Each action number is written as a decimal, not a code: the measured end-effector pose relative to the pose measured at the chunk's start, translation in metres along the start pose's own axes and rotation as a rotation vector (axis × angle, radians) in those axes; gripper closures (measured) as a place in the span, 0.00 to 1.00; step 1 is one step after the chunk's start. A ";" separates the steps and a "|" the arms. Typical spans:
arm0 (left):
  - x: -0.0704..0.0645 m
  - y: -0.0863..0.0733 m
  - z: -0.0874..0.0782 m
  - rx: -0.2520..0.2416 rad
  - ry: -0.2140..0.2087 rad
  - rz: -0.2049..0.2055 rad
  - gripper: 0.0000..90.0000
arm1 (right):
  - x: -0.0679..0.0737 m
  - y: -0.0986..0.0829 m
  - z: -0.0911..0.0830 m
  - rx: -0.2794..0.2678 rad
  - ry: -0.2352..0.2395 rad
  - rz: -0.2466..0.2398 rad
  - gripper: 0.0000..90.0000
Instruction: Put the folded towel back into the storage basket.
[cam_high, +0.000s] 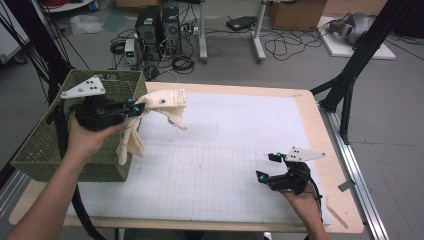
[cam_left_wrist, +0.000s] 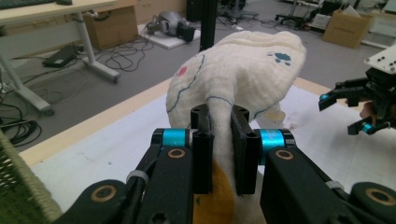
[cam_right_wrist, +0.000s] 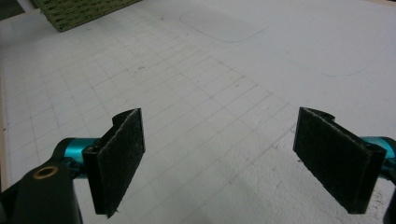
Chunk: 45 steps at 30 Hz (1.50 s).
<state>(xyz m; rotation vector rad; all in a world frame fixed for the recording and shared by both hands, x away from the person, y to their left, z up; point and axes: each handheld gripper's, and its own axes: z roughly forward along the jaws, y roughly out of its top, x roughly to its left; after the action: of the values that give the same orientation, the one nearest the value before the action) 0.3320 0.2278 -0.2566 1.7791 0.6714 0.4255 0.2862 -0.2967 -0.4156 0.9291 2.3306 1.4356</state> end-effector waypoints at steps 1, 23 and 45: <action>0.001 0.001 -0.003 -0.002 0.004 0.000 0.90 | 0.000 0.000 0.000 0.003 0.001 0.006 0.18; 0.036 0.001 -0.054 -0.032 0.173 -0.048 0.90 | 0.000 0.000 0.003 0.014 0.005 0.005 0.18; 0.065 -0.045 -0.074 -0.005 0.460 -0.153 0.90 | 0.001 -0.001 0.005 0.023 0.009 0.003 0.18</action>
<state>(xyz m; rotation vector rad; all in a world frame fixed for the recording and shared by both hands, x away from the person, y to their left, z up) 0.3285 0.3333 -0.2800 1.6216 1.1177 0.7401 0.2882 -0.2928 -0.4187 0.9348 2.3584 1.4198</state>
